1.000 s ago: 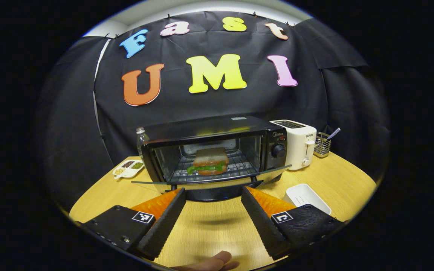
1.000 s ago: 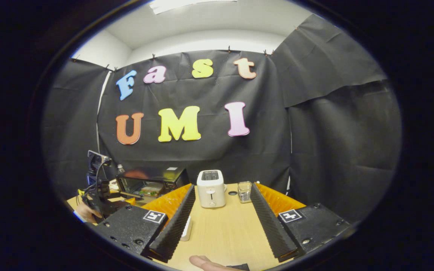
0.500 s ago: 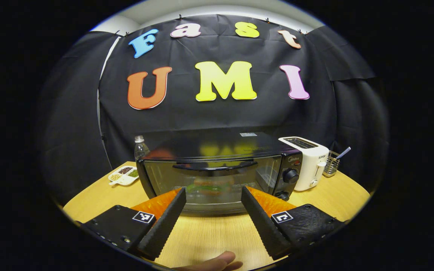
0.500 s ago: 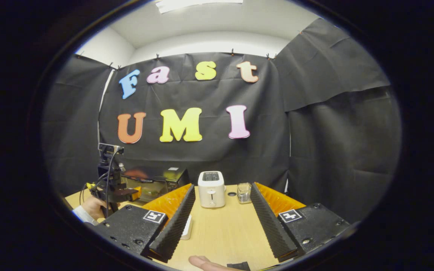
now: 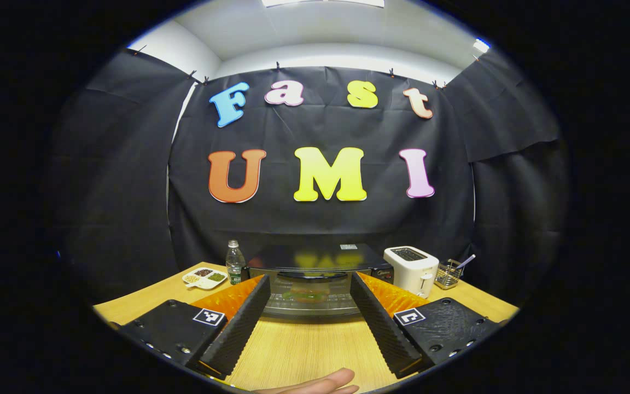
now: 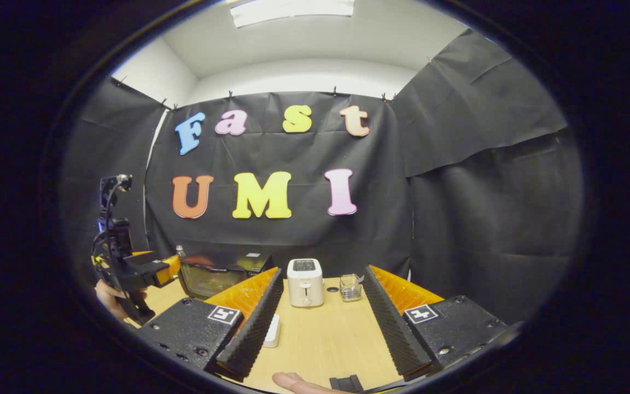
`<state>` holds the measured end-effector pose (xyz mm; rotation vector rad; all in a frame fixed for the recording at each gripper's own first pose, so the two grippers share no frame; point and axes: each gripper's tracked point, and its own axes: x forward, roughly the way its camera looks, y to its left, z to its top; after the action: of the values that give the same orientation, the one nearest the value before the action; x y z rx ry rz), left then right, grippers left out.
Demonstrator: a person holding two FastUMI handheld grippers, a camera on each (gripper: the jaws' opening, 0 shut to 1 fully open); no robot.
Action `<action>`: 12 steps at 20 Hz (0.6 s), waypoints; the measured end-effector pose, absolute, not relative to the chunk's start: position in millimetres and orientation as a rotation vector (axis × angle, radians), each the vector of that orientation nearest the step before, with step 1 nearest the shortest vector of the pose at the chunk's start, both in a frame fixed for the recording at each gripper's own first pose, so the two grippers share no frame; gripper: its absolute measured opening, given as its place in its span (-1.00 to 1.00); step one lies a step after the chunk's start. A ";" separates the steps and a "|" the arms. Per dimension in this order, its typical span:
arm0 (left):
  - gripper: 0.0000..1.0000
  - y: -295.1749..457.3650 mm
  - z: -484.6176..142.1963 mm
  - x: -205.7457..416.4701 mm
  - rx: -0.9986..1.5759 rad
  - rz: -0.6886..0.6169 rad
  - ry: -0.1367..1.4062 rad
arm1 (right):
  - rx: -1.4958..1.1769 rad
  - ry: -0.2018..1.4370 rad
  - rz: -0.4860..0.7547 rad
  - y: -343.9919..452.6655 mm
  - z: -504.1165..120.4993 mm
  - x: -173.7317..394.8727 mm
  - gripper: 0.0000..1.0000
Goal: Open the electric oven with the left hand, put the food in, and close the electric oven.
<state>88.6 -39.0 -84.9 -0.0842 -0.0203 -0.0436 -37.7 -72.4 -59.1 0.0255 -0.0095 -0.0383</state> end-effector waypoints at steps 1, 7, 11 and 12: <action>0.93 -38.6 -73.9 70.4 -0.088 -0.047 -0.037 | 0.028 -0.014 -0.043 -71.3 -58.4 -45.7 0.89; 0.92 -21.4 -38.6 -35.3 -0.024 0.008 -0.069 | 0.010 -0.028 -0.092 -67.6 -49.0 -78.6 0.88; 0.92 -16.6 -34.4 -77.7 -0.037 0.012 -0.082 | -0.003 -0.056 -0.089 -64.5 -41.1 -87.0 0.89; 0.93 -12.6 -35.0 -81.3 -0.031 0.029 -0.085 | -0.005 -0.055 -0.081 -63.1 -42.9 -88.2 0.88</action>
<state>-81.3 -12.6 -35.0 -0.0308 -0.0846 0.0292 -88.2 -63.1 -42.9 -0.0047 -0.0554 -0.0811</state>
